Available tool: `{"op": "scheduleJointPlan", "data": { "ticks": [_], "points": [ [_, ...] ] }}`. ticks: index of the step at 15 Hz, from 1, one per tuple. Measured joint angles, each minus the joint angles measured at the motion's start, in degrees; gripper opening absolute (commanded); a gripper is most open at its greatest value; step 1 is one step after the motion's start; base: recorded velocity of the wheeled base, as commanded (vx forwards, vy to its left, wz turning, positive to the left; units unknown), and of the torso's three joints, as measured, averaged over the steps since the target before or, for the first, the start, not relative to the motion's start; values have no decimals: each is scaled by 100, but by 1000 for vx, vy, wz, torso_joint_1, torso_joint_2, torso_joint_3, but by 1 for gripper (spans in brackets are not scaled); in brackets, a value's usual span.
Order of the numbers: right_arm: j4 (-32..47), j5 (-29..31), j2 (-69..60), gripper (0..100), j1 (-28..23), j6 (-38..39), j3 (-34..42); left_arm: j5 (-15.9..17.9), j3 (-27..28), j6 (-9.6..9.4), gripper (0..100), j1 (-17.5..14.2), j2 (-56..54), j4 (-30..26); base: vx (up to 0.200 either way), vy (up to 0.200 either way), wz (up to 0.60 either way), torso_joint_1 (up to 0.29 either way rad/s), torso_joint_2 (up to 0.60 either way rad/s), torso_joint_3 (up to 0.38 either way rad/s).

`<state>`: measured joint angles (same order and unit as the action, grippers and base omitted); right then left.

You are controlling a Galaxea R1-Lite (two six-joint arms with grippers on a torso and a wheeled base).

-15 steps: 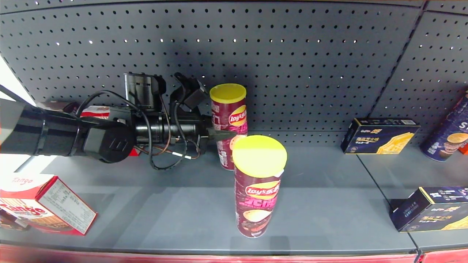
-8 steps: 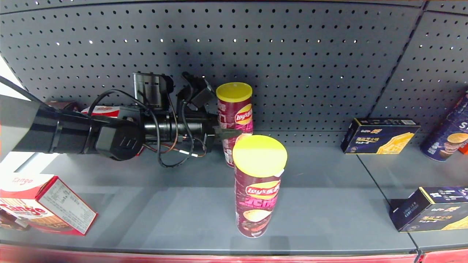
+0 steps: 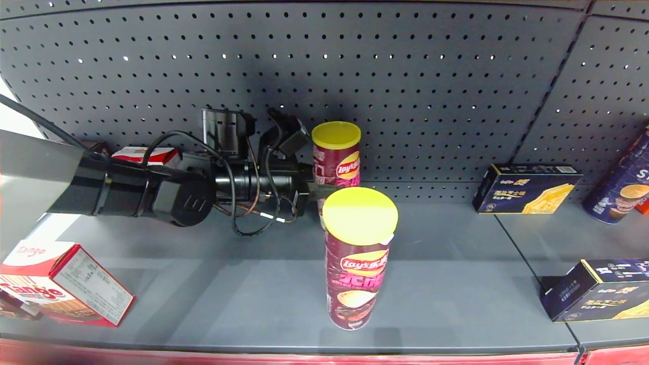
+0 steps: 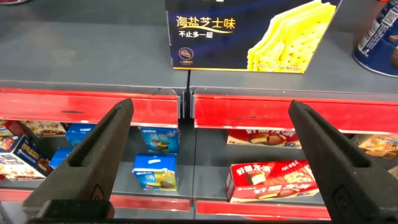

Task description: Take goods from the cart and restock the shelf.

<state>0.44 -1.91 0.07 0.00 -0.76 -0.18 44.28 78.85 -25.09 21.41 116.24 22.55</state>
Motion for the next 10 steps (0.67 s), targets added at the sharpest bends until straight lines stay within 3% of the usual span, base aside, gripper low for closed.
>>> {"op": "scheduleJointPlan", "data": {
  "ticks": [2,6,10],
  "points": [
    [0,-2,0,100,0,0,0,-167,-35,-217,100,4,18,-2,0,0,0,0,0,0],
    [0,-5,0,100,0,-2,0,-501,-239,-241,100,-13,-50,7,0,0,0,0,0,0],
    [0,-2,2,100,0,0,0,-1212,-1113,-193,100,-57,-507,385,0,0,0,0,0,0]
  ]
}}
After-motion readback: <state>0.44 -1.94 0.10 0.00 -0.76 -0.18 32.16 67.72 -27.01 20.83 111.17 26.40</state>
